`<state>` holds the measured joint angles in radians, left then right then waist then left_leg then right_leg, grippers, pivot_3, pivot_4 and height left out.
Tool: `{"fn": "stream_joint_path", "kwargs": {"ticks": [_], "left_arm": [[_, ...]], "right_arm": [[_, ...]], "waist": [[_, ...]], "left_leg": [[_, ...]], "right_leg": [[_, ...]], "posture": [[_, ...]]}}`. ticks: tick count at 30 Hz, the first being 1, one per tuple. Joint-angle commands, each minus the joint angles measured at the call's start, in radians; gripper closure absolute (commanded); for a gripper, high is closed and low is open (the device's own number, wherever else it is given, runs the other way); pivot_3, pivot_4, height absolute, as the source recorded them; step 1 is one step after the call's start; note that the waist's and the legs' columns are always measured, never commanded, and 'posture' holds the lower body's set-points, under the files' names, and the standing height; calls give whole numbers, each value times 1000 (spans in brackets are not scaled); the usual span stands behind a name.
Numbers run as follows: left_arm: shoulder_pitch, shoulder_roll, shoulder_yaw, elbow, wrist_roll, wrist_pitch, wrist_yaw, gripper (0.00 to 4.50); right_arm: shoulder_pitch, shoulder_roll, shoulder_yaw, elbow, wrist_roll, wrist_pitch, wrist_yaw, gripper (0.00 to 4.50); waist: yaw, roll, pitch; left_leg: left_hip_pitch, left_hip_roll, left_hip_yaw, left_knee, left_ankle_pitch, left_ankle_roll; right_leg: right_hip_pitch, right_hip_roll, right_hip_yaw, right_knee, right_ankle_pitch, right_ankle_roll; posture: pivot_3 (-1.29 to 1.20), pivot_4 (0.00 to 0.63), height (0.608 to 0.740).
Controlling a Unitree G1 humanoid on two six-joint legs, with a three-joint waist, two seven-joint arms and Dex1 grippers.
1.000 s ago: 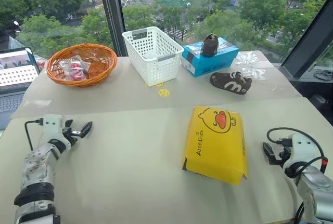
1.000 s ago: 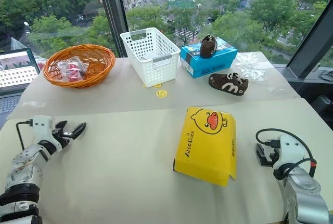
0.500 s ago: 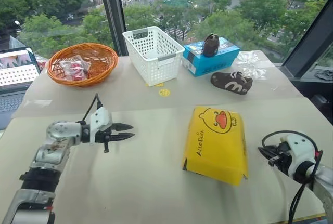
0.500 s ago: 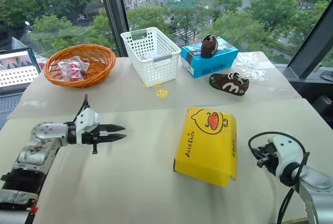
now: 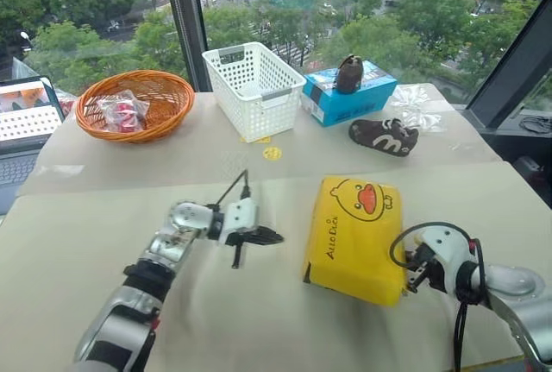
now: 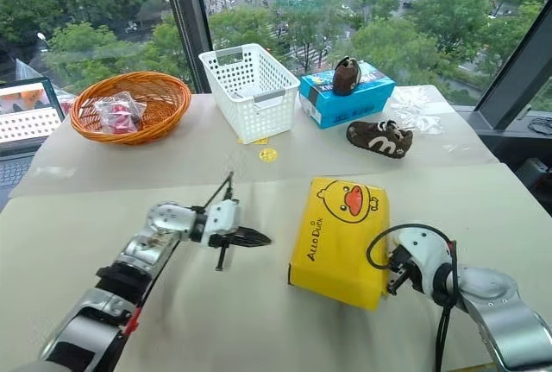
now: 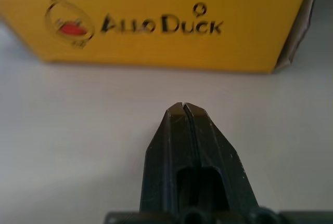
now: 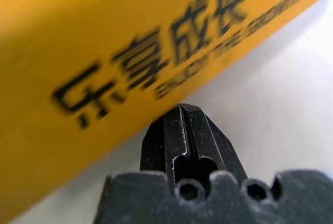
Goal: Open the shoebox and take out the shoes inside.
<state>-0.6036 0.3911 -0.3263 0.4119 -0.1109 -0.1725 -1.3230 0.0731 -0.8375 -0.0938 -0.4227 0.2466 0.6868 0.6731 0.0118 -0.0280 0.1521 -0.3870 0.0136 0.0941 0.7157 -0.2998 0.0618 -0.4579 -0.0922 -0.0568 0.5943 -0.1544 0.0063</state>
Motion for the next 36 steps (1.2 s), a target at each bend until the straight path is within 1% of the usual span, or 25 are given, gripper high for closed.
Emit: {"fn": "stream_joint_path", "kwargs": {"ticks": [1,5,8,13,16,20,23,27,31,34,36], "left_arm": [[-46,-26,-7,17,11,-34,2,4500],[-61,-41,-16,-5,7,-21,-12,4500],[-64,-15,-1,-21,4,-18,-20,4500],[-20,74,58,-109,-9,31,-14,4500],[26,122,90,-183,-16,77,2,4500],[137,207,165,-321,-47,178,31,4500],[211,251,211,-407,-66,245,63,4500],[255,269,245,-450,-66,289,110,4500],[256,264,278,-441,-69,322,165,4500],[257,272,340,-383,-97,357,199,4500],[287,303,365,-355,-72,319,210,4500]], "right_arm": [[-81,19,92,17,-44,-19,-2,4468],[-252,85,234,45,-82,-19,23,4468],[-356,127,307,98,-119,-37,49,4468],[-506,209,420,243,-188,-117,111,4468],[-572,264,459,323,-215,-165,143,4468],[-671,346,523,415,-242,-240,218,4468],[-704,385,548,428,-237,-266,281,4468],[-717,404,567,464,-264,-300,313,4468],[-724,406,557,511,-295,-336,314,4468],[-715,377,512,471,-288,-314,315,4468],[-696,344,471,411,-271,-284,320,4468]], "waist": [[-4,-2,1],[-25,-4,1],[-32,-4,2],[-32,-4,2],[-35,-4,2],[-42,-4,2],[-47,-4,2],[-37,-3,2],[-32,-3,2],[-31,-3,2],[-32,-3,2]], "left_leg": [[1,0,0,0,0,0],[4,1,0,0,0,0],[5,2,1,0,0,0],[3,2,0,-1,0,0],[3,2,1,-1,0,0],[4,2,1,-2,0,-1],[4,2,1,-2,1,-1],[3,2,0,-3,2,-3],[4,2,0,-2,2,-3],[4,2,0,-2,3,-5],[5,2,0,-3,3,-6]], "right_leg": [[0,0,0,0,0,-1],[1,2,3,1,0,-2],[1,4,5,2,2,-1],[-1,3,3,1,3,0],[-1,3,3,1,5,-2],[-1,3,3,2,7,-5],[-1,3,3,2,7,-5],[-1,2,1,2,7,-6],[-1,2,1,2,7,-6],[-1,2,1,4,7,-5],[-1,3,1,5,7,-7]], "posture": [[0,150,731],[0,150,731],[0,150,731],[0,150,731],[0,150,731],[0,150,731],[0,150,731],[0,150,731],[0,150,731],[0,150,731],[0,150,731]]}}
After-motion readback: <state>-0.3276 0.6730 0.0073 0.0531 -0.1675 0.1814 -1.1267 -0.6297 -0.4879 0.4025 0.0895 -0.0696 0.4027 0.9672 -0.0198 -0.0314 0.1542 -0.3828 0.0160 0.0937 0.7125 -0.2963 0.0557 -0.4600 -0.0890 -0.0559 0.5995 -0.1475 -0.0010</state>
